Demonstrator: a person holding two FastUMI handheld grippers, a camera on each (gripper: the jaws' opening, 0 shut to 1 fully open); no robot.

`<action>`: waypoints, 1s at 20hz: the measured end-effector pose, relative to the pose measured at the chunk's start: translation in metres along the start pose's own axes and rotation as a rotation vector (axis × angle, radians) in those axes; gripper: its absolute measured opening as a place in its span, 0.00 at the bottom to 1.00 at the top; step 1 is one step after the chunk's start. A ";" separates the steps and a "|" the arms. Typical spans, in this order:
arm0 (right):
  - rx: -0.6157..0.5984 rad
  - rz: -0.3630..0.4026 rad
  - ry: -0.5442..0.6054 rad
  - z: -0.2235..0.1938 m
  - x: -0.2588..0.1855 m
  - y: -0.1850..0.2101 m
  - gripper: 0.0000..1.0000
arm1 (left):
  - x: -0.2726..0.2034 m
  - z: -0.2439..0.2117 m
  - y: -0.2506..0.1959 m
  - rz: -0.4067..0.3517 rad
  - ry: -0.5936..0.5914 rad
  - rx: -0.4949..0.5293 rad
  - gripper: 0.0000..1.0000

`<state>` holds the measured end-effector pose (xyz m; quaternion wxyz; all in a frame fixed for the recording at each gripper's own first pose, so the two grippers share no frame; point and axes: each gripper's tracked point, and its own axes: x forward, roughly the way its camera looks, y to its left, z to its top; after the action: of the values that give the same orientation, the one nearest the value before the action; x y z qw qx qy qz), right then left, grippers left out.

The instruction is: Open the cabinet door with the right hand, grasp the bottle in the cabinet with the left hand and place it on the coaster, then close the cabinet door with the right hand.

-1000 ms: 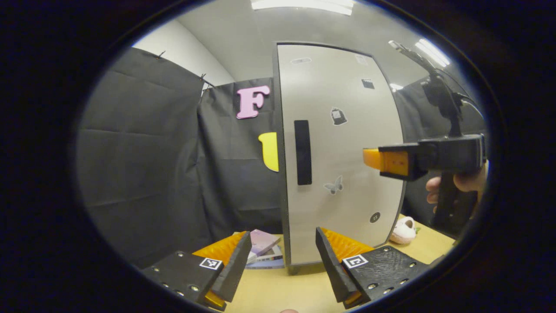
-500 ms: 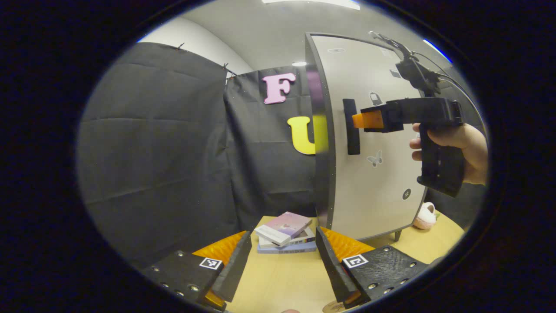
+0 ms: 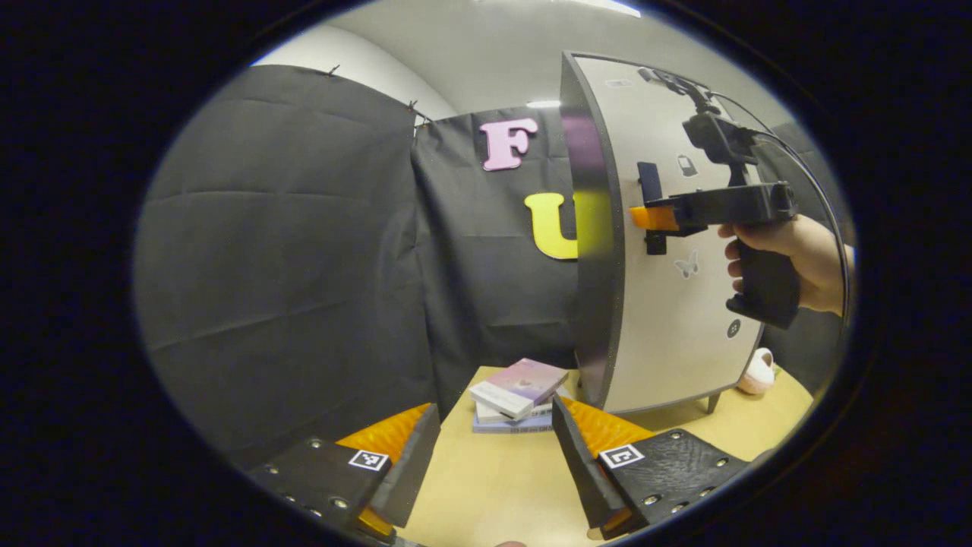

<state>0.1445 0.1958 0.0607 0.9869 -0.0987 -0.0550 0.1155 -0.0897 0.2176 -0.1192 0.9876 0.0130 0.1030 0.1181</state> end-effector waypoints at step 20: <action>0.111 0.213 0.132 0.002 -0.037 0.007 0.20 | 0.010 0.020 -0.027 -0.042 -0.073 0.020 0.85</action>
<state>0.1068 0.1943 0.0576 0.9744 -0.0566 0.0274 0.2158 -0.0700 0.1933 -0.1027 0.9928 0.0249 0.0681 0.0957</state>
